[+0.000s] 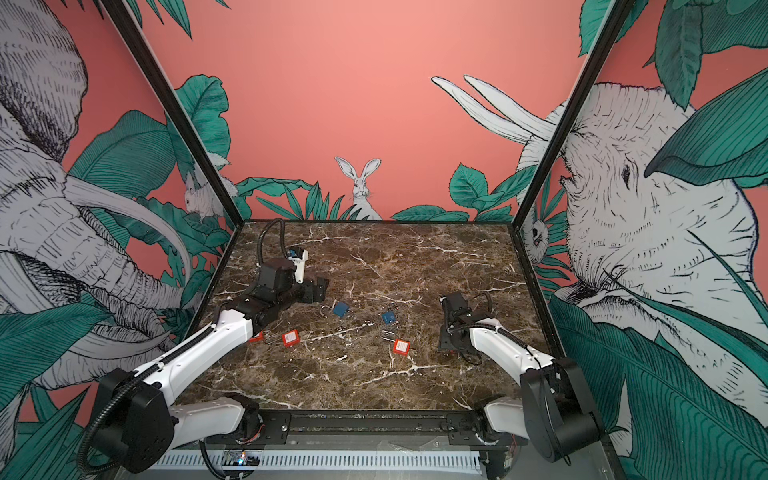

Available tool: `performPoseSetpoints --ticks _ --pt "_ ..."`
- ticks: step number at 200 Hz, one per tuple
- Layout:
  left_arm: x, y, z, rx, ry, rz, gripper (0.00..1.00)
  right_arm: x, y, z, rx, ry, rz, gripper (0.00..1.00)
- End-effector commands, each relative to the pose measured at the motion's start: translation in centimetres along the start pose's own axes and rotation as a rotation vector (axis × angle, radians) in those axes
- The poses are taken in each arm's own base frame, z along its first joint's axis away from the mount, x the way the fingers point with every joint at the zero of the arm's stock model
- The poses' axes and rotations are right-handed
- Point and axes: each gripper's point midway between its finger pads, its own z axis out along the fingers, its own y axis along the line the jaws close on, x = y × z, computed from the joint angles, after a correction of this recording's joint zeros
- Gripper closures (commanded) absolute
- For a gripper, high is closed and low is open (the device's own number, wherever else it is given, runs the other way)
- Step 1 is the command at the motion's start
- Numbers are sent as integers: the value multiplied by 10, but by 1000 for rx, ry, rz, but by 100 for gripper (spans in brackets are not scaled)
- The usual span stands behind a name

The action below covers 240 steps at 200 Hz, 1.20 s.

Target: Lock with the key

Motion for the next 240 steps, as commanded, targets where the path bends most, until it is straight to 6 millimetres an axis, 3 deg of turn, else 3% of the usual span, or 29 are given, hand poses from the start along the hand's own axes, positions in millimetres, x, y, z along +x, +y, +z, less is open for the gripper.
performPoseSetpoints --ticks 1,154,198,240 --pt "-12 -5 -1 5 -16 -19 5 -2 -7 -2 66 -4 -2 34" --pt "-18 -7 -4 6 -22 -10 7 -6 10 7 10 -3 -73 57" --pt "-20 -19 -2 68 -26 2 8 -30 24 -22 -60 -105 -131 63" --pt "-26 -47 -4 234 -109 146 18 -62 76 -83 -324 -259 -339 65"
